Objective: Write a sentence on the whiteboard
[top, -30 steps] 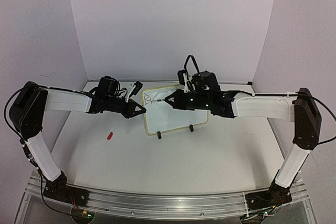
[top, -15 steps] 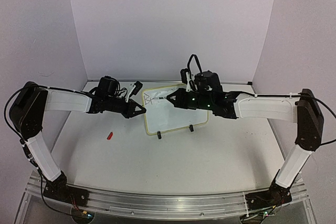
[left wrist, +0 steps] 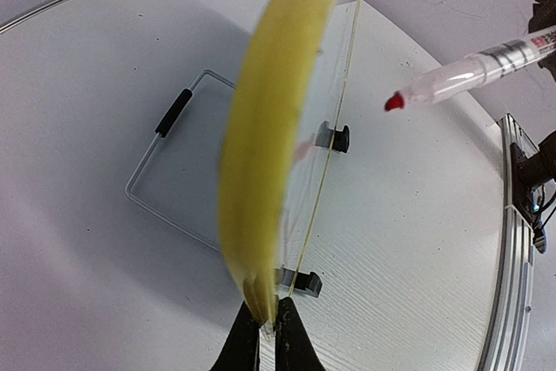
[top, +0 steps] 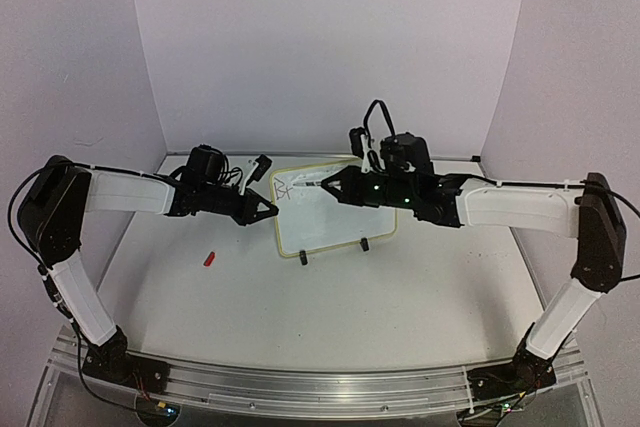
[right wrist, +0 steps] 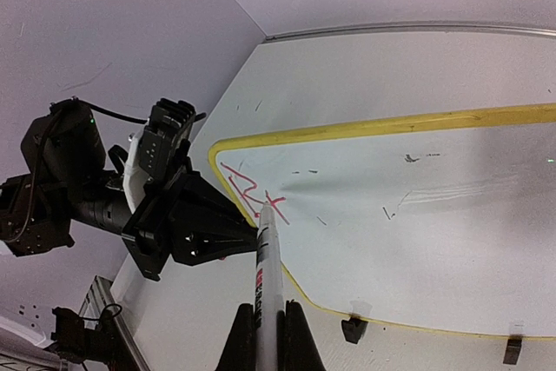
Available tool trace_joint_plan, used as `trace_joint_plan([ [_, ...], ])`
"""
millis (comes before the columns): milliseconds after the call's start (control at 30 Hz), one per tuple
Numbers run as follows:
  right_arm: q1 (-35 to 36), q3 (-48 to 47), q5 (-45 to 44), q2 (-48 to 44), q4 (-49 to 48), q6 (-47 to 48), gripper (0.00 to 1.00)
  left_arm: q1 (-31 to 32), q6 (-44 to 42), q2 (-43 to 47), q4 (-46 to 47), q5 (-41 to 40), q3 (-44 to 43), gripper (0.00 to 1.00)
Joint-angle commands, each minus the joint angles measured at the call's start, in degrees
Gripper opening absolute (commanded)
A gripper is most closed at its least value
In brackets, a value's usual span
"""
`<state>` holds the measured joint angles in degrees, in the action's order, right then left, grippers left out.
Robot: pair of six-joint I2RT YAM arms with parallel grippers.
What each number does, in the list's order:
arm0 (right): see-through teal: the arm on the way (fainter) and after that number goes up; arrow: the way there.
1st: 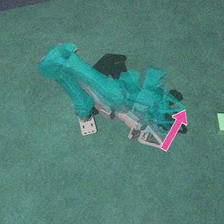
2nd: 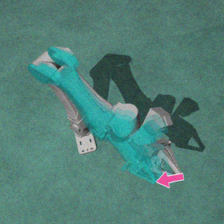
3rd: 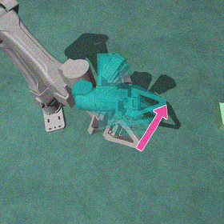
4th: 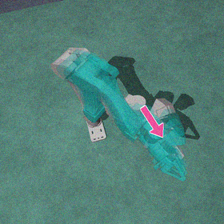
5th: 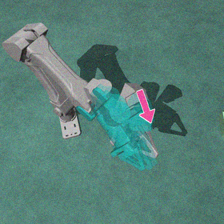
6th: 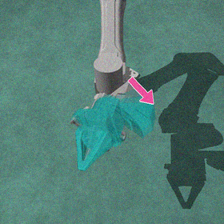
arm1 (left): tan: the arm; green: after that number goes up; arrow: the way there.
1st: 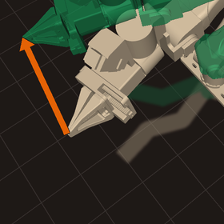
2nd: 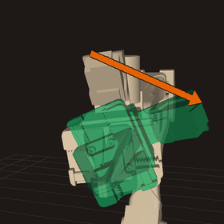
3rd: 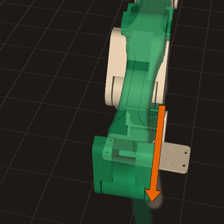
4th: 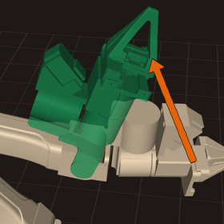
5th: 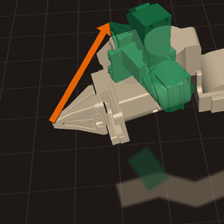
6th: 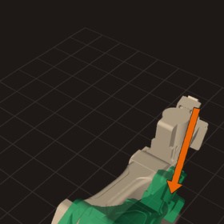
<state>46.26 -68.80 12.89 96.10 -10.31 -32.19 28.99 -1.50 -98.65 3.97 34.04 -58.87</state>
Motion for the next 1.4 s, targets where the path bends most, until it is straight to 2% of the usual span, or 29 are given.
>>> trace_joint_plan([
  [0,-0.36,0.78,-1.98,-3.17,-1.68,0.30,0.00,-0.16,-1.40,0.30,-1.51,-4.42,-1.35,0.00],
  [900,-1.52,-2.80,-1.42,2.85,-0.47,-0.15,0.00,-0.16,-1.60,-0.14,-1.77,-4.32,-1.97,0.00],
  [1367,-1.52,0.49,-1.16,2.05,0.31,-1.22,0.00,-0.11,-1.58,-0.24,-1.77,-4.32,-2.11,0.00],
])
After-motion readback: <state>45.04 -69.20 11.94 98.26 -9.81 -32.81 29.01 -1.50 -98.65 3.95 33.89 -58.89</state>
